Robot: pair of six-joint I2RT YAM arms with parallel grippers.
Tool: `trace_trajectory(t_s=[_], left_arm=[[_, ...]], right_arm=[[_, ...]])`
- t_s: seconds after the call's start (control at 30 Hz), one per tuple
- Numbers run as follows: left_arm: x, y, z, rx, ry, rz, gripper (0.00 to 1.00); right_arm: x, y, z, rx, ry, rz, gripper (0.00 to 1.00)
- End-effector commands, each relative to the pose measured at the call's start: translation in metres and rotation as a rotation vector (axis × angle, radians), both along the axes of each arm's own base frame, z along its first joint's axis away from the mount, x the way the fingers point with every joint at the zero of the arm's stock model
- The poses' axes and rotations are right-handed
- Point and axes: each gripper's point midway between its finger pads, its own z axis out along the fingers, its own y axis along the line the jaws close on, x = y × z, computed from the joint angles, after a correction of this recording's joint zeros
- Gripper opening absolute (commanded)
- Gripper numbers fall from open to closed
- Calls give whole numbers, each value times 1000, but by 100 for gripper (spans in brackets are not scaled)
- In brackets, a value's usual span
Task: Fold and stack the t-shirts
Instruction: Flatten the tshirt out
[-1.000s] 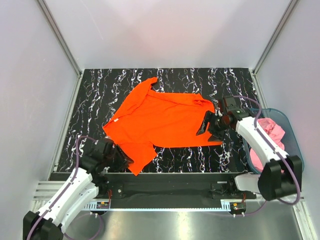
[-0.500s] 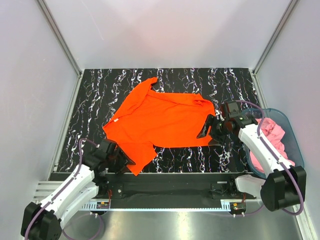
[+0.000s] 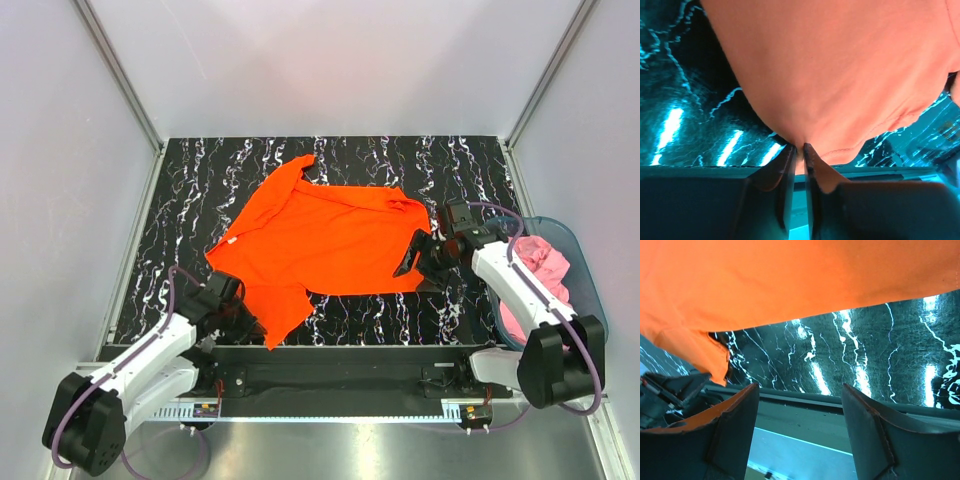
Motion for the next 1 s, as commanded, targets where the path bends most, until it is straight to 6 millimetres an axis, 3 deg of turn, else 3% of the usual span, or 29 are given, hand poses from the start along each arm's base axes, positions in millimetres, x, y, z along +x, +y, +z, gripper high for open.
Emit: trace_trajectory(t_s=[0.0, 0.13, 0.27, 0.43, 0.73, 0.97], left_arm=[[6, 8, 4, 62, -34, -31, 13], [8, 4, 12, 51, -58, -79, 4], [20, -3, 29, 48, -123, -173, 0], [34, -13, 50, 44, -192, -295, 0], [52, -22, 71, 39, -282, -374, 0], [60, -28, 82, 30, -318, -410, 0]], right_arm=[[8, -4, -9, -12, 28, -95, 73], [14, -22, -29, -64, 90, -174, 69], [24, -56, -44, -72, 121, -330, 51], [32, -87, -53, -71, 113, -500, 52], [28, -104, -82, -149, 193, -589, 52], [29, -106, -97, -161, 216, -598, 45]])
